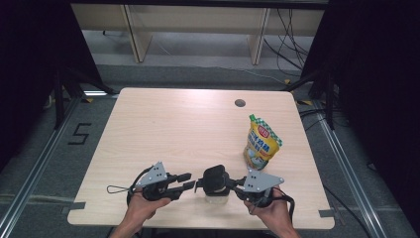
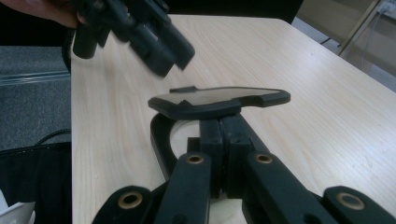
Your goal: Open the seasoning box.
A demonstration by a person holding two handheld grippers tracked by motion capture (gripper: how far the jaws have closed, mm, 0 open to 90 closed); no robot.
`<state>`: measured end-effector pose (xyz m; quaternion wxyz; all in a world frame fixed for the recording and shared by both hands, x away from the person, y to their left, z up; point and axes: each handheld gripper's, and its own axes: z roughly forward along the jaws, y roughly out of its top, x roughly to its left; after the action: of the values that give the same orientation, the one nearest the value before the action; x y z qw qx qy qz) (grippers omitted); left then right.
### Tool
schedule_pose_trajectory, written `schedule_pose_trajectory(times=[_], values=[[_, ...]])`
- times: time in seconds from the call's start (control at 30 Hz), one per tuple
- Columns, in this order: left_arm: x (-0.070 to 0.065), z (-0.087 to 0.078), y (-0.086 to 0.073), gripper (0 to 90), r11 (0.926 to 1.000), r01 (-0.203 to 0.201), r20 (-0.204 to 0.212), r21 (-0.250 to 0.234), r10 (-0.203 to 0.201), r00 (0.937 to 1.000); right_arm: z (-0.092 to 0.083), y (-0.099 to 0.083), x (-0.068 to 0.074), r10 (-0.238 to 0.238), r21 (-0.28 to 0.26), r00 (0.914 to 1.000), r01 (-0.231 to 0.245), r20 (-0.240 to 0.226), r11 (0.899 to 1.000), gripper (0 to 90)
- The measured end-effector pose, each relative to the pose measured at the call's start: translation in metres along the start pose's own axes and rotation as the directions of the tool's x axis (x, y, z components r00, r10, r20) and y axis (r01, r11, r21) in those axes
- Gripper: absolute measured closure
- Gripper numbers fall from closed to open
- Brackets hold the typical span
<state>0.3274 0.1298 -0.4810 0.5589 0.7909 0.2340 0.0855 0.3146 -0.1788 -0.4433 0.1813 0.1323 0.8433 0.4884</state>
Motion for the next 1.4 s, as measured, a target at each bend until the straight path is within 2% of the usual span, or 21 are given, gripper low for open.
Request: schedule_pose_trajectory(times=[0.07, 0.1, 0.13, 0.17, 0.23, 0.33, 0.37, 0.4, 0.43, 0.47, 0.5, 0.63, 0.87, 1.03, 1.07, 1.13, 1.17, 1.23, 1.27, 1.33, 1.4], values=[[-0.002, 0.004, -0.005, 51.9, 0.9985, -0.038, -0.014, 0.038, 0.039, 0.9991, 0.003, 0.004, 0.001, -0.012, -0.005, 0.9999, 0.012, -0.002, 1.000, 89.9], [-0.002, 0.006, -0.006, 50.6, 0.9980, -0.042, -0.010, 0.047, 0.043, 0.9990, 0.003, 0.006, 0.002, -0.004, -0.005, 1.0000, 0.004, 0.000, 1.000, 89.8], [-0.002, 0.009, -0.008, 50.0, 0.9978, -0.041, -0.001, 0.052, 0.042, 0.9991, 0.005, 0.008, 0.002, -0.021, -0.009, 0.9998, 0.021, -0.005, 1.000, 89.8], [0.000, 0.011, -0.008, 49.4, 0.9958, -0.072, 0.004, 0.057, 0.072, 0.9974, 0.006, 0.009, 0.003, -0.017, -0.007, 0.9998, 0.017, -0.012, 1.000, 89.8], [0.002, 0.015, -0.010, 49.0, 0.9957, -0.072, 0.010, 0.058, 0.071, 0.9974, 0.009, 0.012, 0.004, -0.025, -0.011, 0.9996, 0.024, -0.010, 1.000, 89.5], [0.007, 0.018, -0.012, 52.7, 0.9940, -0.083, 0.013, 0.072, 0.082, 0.9965, 0.012, 0.017, 0.004, -0.023, -0.010, 0.9995, 0.023, -0.020, 1.000, 89.5], [0.010, 0.020, -0.012, 54.6, 0.9929, -0.099, 0.036, 0.065, 0.097, 0.9946, 0.013, 0.018, 0.005, -0.032, -0.021, 0.9993, 0.032, -0.016, 0.999, 89.4], [0.009, 0.021, -0.014, 57.7, 0.9949, -0.083, 0.037, 0.057, 0.081, 0.9960, 0.014, 0.019, 0.006, -0.025, -0.019, 0.9996, 0.024, -0.014, 1.000, 89.4], [0.010, 0.023, -0.014, 59.9, 0.9956, -0.081, 0.060, 0.048, 0.078, 0.9951, 0.015, 0.021, 0.006, -0.021, -0.016, 0.9994, 0.020, -0.027, 1.000, 89.3], [0.010, 0.023, -0.014, 63.9, 0.9943, -0.097, 0.078, 0.044, 0.094, 0.9926, 0.016, 0.023, 0.006, -0.024, -0.023, 0.9994, 0.023, -0.026, 0.999, 89.2], [0.008, 0.024, -0.015, 67.1, 0.9948, -0.095, 0.077, 0.037, 0.092, 0.9928, 0.017, 0.024, 0.007, -0.022, -0.023, 0.9994, 0.022, -0.026, 0.999, 89.2], [0.011, 0.024, -0.015, 70.3, 0.9893, -0.135, 0.076, 0.054, 0.131, 0.9884, 0.023, 0.030, 0.009, -0.030, -0.033, 0.9988, 0.029, -0.039, 0.999, 89.2], [0.006, 0.024, -0.014, 71.4, 0.9885, -0.136, 0.062, 0.067, 0.132, 0.9894, 0.038, 0.042, 0.015, -0.050, -0.039, 0.9965, 0.048, -0.066, 0.998, 89.2], [0.005, 0.023, -0.013, 71.6, 0.9861, -0.145, 0.047, 0.081, 0.142, 0.9888, 0.047, 0.047, 0.018, -0.047, -0.041, 0.9960, 0.044, -0.076, 0.998, 89.2], [0.005, 0.023, -0.013, 71.6, 0.9874, -0.134, 0.042, 0.084, 0.131, 0.9905, 0.048, 0.048, 0.018, -0.043, -0.042, 0.9960, 0.040, -0.079, 0.998, 89.3], [0.006, 0.023, -0.013, 71.7, 0.9845, -0.151, 0.044, 0.089, 0.147, 0.9881, 0.050, 0.048, 0.019, -0.041, -0.045, 0.9961, 0.038, -0.078, 0.998, 89.3], [0.005, 0.023, -0.013, 71.7, 0.9854, -0.143, 0.037, 0.092, 0.140, 0.9895, 0.051, 0.048, 0.019, -0.048, -0.044, 0.9958, 0.045, -0.077, 0.998, 89.3], [0.004, 0.023, -0.012, 71.8, 0.9811, -0.168, 0.030, 0.095, 0.166, 0.9856, 0.051, 0.048, 0.018, -0.046, -0.042, 0.9957, 0.042, -0.081, 0.998, 89.3], [0.003, 0.024, -0.012, 71.8, 0.9846, -0.150, 0.037, 0.089, 0.147, 0.9884, 0.051, 0.048, 0.018, -0.046, -0.043, 0.9956, 0.042, -0.082, 0.998, 89.2], [0.004, 0.024, -0.012, 71.6, 0.9859, -0.143, 0.043, 0.087, 0.140, 0.9892, 0.050, 0.047, 0.018, -0.042, -0.048, 0.9962, 0.038, -0.076, 0.998, 88.0], [0.003, 0.024, -0.012, 71.4, 0.9846, -0.156, 0.042, 0.080, 0.153, 0.9874, 0.047, 0.046, 0.016, -0.024, -0.050, 0.9965, 0.020, -0.080, 0.999, 86.2]])
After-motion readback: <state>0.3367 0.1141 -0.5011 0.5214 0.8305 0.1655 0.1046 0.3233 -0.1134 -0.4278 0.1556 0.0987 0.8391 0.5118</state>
